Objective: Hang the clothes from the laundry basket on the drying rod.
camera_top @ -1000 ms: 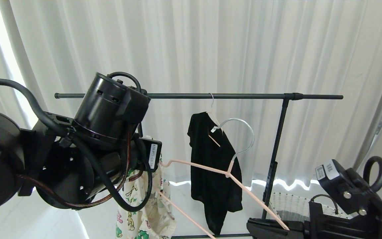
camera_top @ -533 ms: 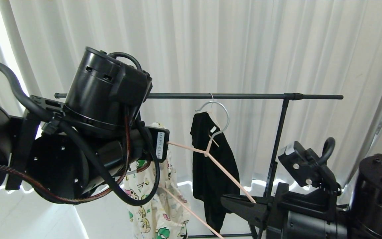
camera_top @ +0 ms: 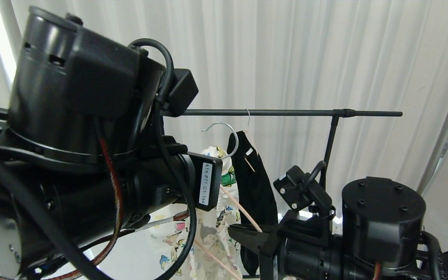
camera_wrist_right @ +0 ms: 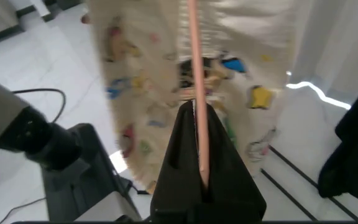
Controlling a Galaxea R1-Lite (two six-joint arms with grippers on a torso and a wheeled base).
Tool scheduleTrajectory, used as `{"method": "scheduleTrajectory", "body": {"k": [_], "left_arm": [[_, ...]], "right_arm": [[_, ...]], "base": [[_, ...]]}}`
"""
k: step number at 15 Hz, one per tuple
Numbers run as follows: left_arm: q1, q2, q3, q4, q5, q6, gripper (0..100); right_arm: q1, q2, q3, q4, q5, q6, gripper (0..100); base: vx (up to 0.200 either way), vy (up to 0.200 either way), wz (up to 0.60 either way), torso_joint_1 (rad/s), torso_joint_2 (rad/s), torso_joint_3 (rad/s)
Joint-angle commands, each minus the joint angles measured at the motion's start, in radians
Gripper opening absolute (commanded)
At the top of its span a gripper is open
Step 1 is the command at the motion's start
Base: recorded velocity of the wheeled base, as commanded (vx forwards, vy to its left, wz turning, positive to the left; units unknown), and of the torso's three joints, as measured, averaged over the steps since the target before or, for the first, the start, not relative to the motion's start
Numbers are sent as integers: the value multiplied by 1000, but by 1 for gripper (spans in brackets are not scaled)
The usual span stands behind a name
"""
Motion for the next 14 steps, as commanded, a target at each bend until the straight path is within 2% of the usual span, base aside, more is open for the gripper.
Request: {"method": "scheduleTrajectory", "body": {"k": [1, 3, 7, 10, 14], "left_arm": [[6, -27, 33, 1, 9, 0, 0], [28, -45, 80, 1, 12, 14, 0], [42, -48, 89, -1, 16, 15, 0], [126, -17, 85, -22, 81, 15, 0], [121, 38, 76, -45, 163, 15, 0]], "right_arm": [[-20, 20, -2, -2, -18, 2, 0], [-34, 19, -2, -2, -29, 1, 0], [-31, 17, -2, -3, -33, -2, 0], [-11, 7, 1, -3, -49, -18, 0], [37, 8, -1, -3, -56, -45, 0]], "base": [[0, 0, 0, 0, 0, 0], [0, 0, 0, 0, 0, 0], [0, 0, 0, 0, 0, 0], [0, 0, 0, 0, 0, 0], [0, 0, 0, 0, 0, 0]]}}
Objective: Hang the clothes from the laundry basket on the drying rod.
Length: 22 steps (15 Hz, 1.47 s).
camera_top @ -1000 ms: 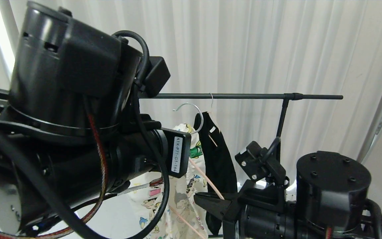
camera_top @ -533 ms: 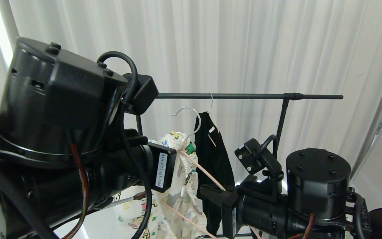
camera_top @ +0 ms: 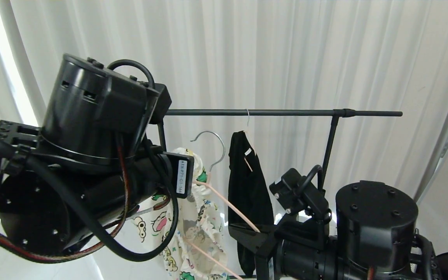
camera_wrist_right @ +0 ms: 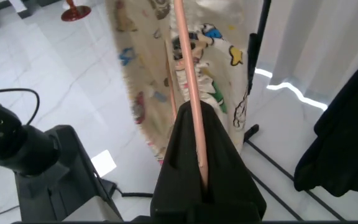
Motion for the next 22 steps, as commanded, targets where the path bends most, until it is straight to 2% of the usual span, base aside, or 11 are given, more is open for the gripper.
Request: {"method": "scheduleTrajectory", "body": {"k": [1, 5, 9, 10, 15, 22], "left_arm": [[-8, 47, -20, -14, 7, 0, 0], [-42, 57, -47, -18, 6, 1, 0], [-49, 51, -47, -18, 6, 0, 0], [-49, 48, -46, -18, 6, 0, 100], [-49, 43, -44, -18, 7, 0, 100], [-46, -27, -1, -18, 6, 1, 100]], "right_arm": [[25, -4, -3, 0, -14, -2, 0], [42, 21, -5, -18, -78, -1, 0], [-34, 22, -6, -29, -94, -4, 0], [-41, 22, -5, -31, -94, -12, 0], [-47, 22, -5, -34, -95, -21, 0], [-110, 22, 1, -87, -94, -98, 0]], "base": [[0, 0, 0, 0, 0, 0], [0, 0, 0, 0, 0, 0], [0, 0, 0, 0, 0, 0], [0, 0, 0, 0, 0, 0], [0, 0, 0, 0, 0, 0], [0, 0, 0, 0, 0, 0]]}}
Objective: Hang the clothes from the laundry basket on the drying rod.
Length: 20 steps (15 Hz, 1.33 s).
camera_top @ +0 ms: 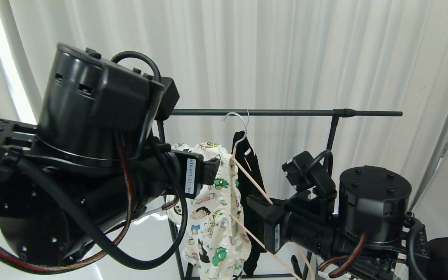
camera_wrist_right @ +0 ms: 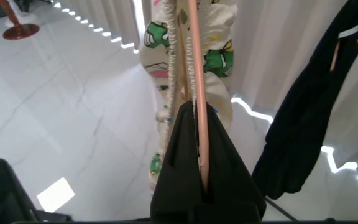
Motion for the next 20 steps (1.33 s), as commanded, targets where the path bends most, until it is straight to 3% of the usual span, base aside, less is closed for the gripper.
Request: {"method": "scheduleTrajectory", "body": {"k": [1, 4, 6, 7, 9, 11, 12, 14, 17, 20], "left_arm": [[0, -35, 26, 1, 0, 0, 100], [-3, -89, 143, -4, -2, 11, 100], [-18, -144, 238, -45, -12, 14, 100], [-46, -204, 342, -121, -48, 25, 100], [-47, -299, 499, -228, -164, 118, 100], [-46, -382, 623, -332, -316, 229, 100], [-44, -445, 712, -377, -469, 325, 100], [-39, -489, 798, -386, -612, 428, 100], [-44, -449, 813, -398, -647, 466, 100], [-46, -365, 815, -527, -669, 468, 100]], "right_arm": [[-5, -3, 1, -8, 0, -7, 0], [-8, -30, 34, -17, 11, -56, 0], [-25, -73, 100, -28, 71, -92, 0], [-45, -143, 196, -28, 175, -138, 0], [-72, -217, 315, -28, 300, -214, 0], [-77, -243, 383, -28, 369, -270, 0], [-72, -243, 409, -28, 375, -293, 0], [-46, -241, 429, -57, 375, -299, 0], [50, -249, 473, -77, 376, -317, 0], [129, -241, 469, -77, 376, -333, 0]], "base": [[0, 0, 0, 0, 0, 0], [0, 0, 0, 0, 0, 0], [0, 0, 0, 0, 0, 0], [0, 0, 0, 0, 0, 0], [0, 0, 0, 0, 0, 0], [0, 0, 0, 0, 0, 0], [0, 0, 0, 0, 0, 0], [0, 0, 0, 0, 0, 0], [0, 0, 0, 0, 0, 0], [0, 0, 0, 0, 0, 0]]}}
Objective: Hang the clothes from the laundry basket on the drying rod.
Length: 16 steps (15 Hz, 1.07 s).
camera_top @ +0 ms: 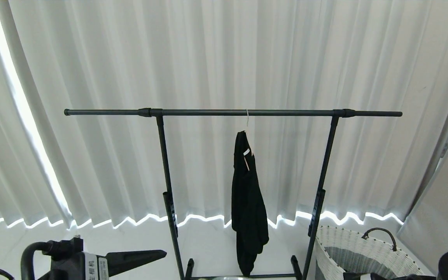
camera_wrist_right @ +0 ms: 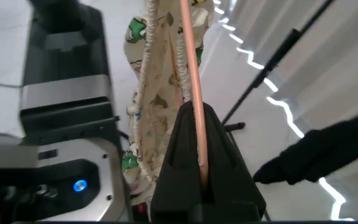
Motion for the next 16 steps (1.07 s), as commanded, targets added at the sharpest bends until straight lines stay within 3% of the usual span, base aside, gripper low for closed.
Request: {"method": "scheduleTrajectory", "body": {"k": [1, 2, 3, 8, 9, 16], "left_arm": [[-8, 60, 8, -23, -26, 6, 100], [-40, 75, 29, -23, -100, 70, 100], [-39, 112, 38, -26, -118, 101, 100], [-37, 201, 26, -121, -120, 109, 100], [-37, 201, 29, -121, -121, 110, 0], [-37, 207, 34, -121, -118, 110, 0]], "right_arm": [[30, 3, -4, 0, 0, -2, 0], [35, -1, -13, 0, 0, -4, 0], [38, -3, -15, 0, -2, -13, 0], [62, -3, -15, 0, -2, -37, 0], [64, -4, -18, 0, -2, -37, 0], [64, -20, -16, 0, -5, -39, 0]], "base": [[0, 0, 0, 0, 0, 0], [0, 0, 0, 0, 0, 0], [0, 0, 0, 0, 0, 0], [0, 0, 0, 0, 0, 0], [0, 0, 0, 0, 0, 0], [0, 0, 0, 0, 0, 0]]}}
